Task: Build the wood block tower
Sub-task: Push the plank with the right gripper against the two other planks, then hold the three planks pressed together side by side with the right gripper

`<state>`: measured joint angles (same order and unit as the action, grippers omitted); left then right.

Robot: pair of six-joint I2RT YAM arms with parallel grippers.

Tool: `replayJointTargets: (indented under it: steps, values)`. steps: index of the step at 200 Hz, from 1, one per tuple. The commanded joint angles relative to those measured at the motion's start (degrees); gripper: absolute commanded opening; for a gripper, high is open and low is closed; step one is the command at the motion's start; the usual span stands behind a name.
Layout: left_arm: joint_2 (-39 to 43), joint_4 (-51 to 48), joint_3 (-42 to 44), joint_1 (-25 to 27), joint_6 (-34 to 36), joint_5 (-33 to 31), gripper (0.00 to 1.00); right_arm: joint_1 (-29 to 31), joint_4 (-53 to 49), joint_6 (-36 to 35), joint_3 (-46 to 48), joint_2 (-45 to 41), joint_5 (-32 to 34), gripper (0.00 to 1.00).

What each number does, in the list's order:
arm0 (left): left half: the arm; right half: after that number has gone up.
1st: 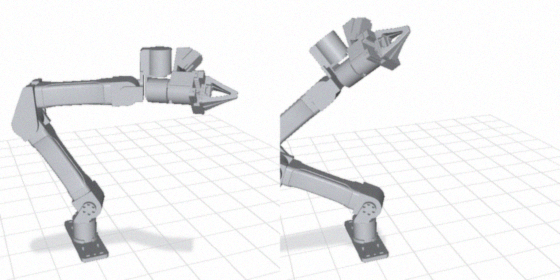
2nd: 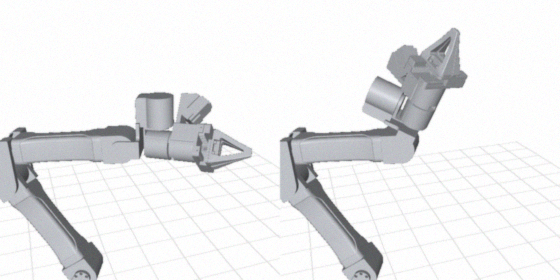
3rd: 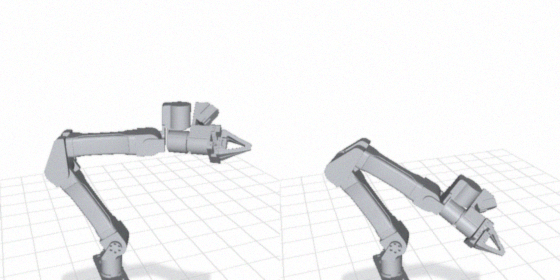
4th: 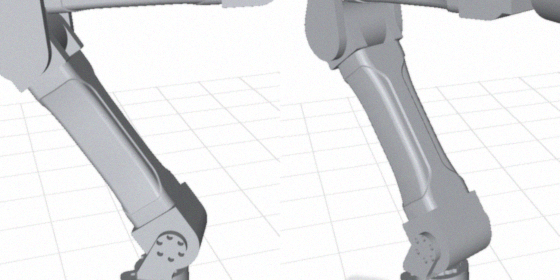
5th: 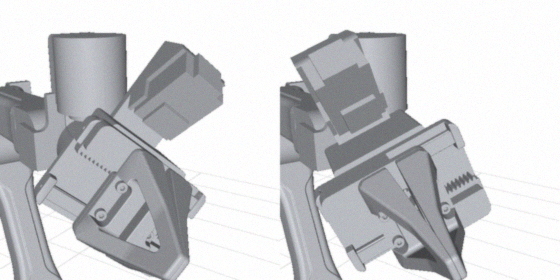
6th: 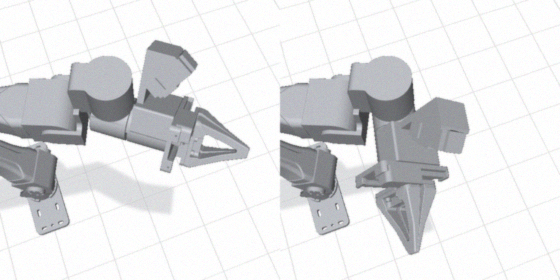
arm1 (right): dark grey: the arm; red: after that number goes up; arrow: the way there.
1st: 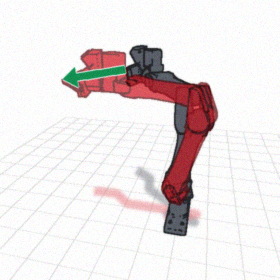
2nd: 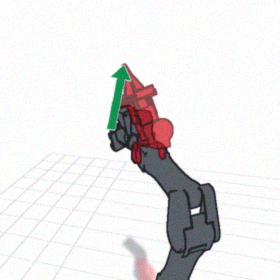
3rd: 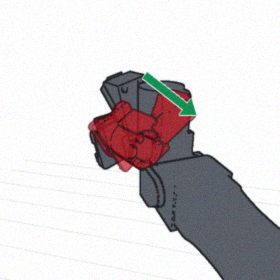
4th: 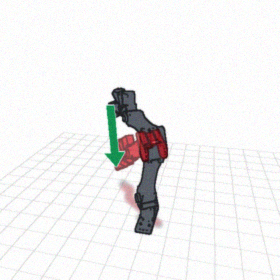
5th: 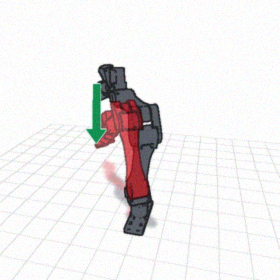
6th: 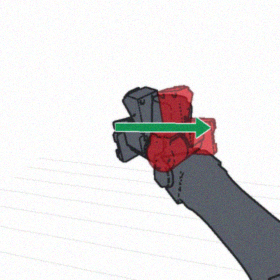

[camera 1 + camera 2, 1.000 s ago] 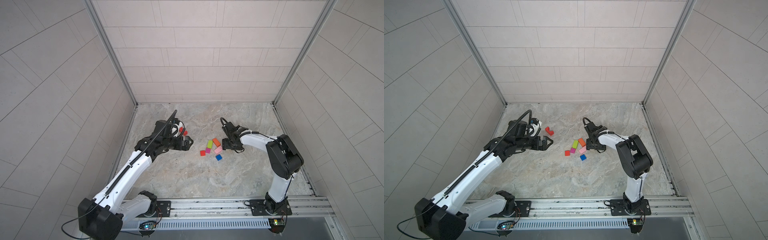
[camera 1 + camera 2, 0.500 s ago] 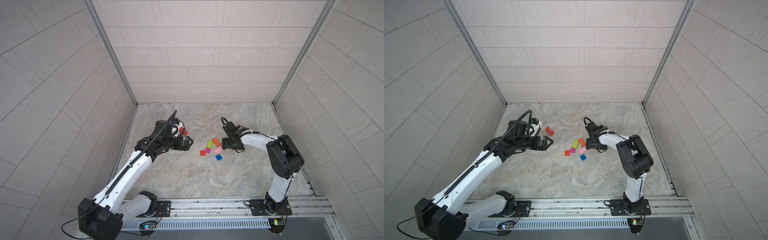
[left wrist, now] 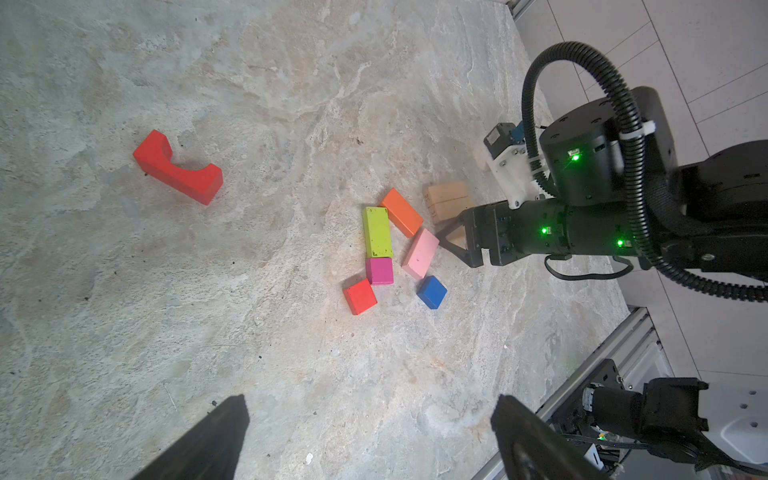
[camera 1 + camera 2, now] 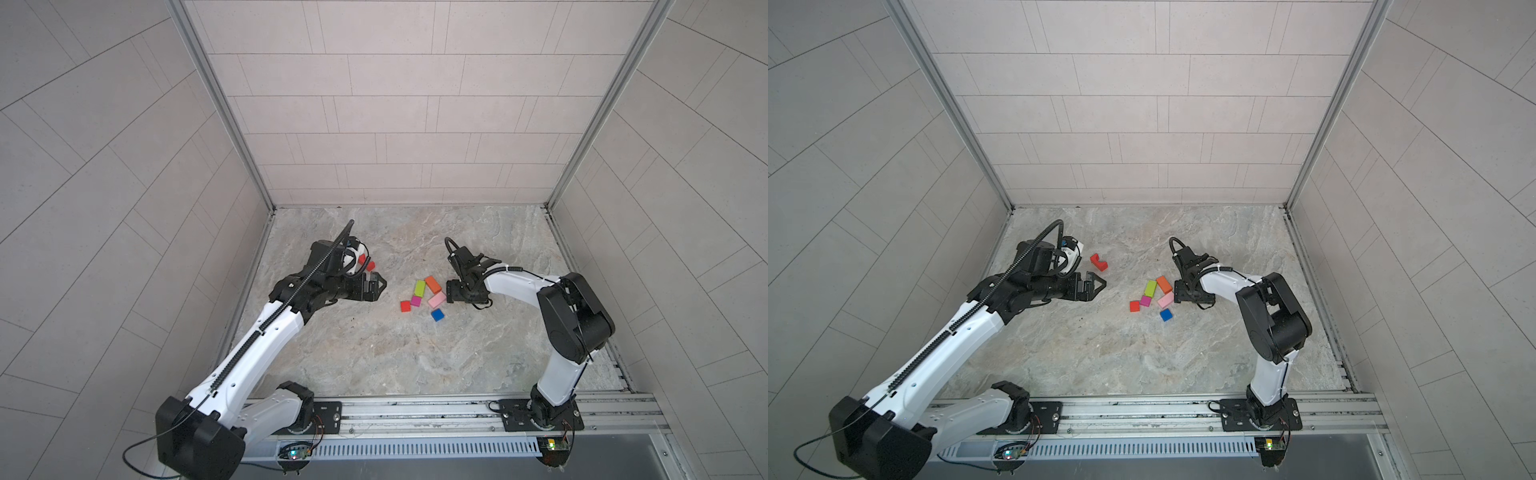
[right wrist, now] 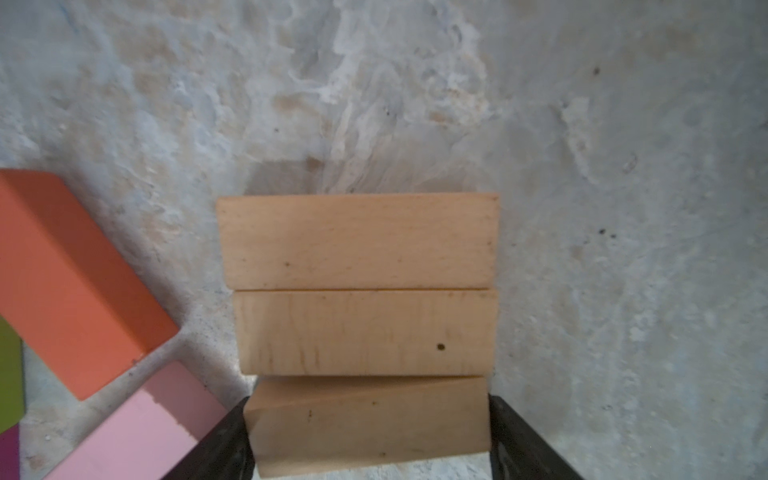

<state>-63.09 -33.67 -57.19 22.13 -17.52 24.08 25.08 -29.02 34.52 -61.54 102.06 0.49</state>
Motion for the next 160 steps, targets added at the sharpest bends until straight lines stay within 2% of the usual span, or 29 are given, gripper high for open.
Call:
replayJointTargets:
  steps: [1, 58, 106, 160]
  values:
    - [1.1, 0.9, 0.5, -0.3, 0.7, 0.3, 0.98, 0.3, -2.9, -0.7, 1.1, -1.1, 0.4, 0.83]
    - [1.0, 1.0, 0.6, -0.3, 0.6, 0.5, 0.99, 0.4, -3.1, -0.1, 0.7, -1.4, 0.6, 0.76]
    - [1.2, 1.0, 0.6, -0.3, 0.7, 0.5, 0.99, 0.5, -2.0, 2.4, 0.7, -1.1, -0.2, 0.74]
    - [1.4, 0.8, 0.6, -0.4, 0.8, 0.1, 0.98, 0.8, -4.9, -1.0, -0.3, -1.7, -0.4, 0.93]
